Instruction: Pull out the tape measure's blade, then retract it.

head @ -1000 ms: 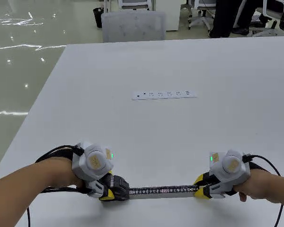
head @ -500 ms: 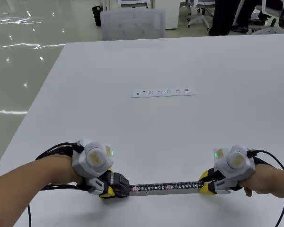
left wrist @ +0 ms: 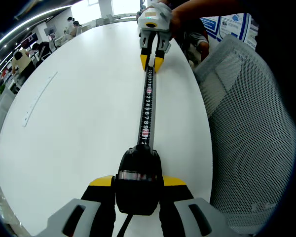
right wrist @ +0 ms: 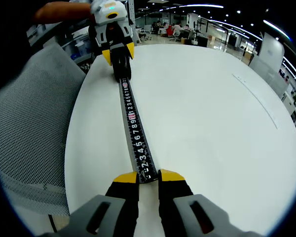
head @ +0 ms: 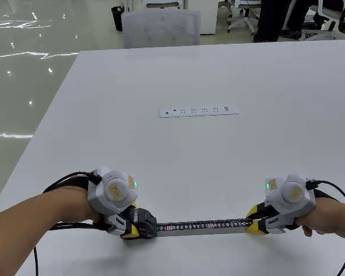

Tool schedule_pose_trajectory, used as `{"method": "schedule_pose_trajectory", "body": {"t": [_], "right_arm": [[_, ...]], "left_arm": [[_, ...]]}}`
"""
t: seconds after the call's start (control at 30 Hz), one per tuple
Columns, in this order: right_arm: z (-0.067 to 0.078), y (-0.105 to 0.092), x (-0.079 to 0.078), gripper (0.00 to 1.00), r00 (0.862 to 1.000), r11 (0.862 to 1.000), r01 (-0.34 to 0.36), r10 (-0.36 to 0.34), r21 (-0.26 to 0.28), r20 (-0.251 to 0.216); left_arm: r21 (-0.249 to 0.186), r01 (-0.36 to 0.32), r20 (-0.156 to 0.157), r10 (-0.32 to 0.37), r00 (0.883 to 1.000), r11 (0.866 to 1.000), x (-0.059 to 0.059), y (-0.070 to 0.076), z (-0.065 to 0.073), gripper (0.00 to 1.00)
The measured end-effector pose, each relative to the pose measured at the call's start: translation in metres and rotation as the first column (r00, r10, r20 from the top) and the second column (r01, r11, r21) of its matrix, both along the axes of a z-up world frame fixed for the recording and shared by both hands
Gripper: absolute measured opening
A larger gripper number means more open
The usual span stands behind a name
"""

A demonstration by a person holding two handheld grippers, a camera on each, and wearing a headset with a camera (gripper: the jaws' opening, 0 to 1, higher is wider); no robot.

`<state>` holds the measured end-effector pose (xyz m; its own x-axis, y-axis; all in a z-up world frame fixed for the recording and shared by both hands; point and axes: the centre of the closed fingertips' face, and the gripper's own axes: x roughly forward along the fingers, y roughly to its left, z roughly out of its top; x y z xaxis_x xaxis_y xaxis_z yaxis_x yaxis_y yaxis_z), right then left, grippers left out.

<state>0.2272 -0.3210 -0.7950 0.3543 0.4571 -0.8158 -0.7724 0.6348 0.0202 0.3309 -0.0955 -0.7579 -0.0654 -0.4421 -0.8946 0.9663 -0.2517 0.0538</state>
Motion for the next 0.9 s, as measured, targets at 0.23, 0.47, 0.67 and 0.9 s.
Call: {"method": "schedule_pose_trajectory", "body": {"t": [0.23,0.47,0.67,0.9], "right_arm": [[-0.0001,-0.0043,-0.0018,0.12,1.0,1.0,0.006,-0.006,-0.004,-0.002],[0.0004,-0.0068,-0.004,0.12,1.0,1.0,0.006,-0.006,-0.005,-0.002],[-0.0001,-0.0082,-0.0047,0.12,1.0,1.0,0.01,-0.01,-0.006,-0.007],[-0.0007,-0.0079,-0.0044,0.13,1.0,1.0,0.012,-0.012,-0.01,-0.014]], "left_arm": [[0.001,0.001,0.001,-0.001,1.0,1.0,0.0001,0.0001,0.0,0.31],[-0.001,0.0,0.001,0.0,1.0,1.0,-0.0003,0.0003,0.0003,0.31],[0.0,0.001,0.001,-0.001,1.0,1.0,-0.0004,-0.0001,0.0001,0.31],[0.005,0.005,0.004,-0.005,1.0,1.0,-0.0008,-0.0005,0.0,0.31]]}}
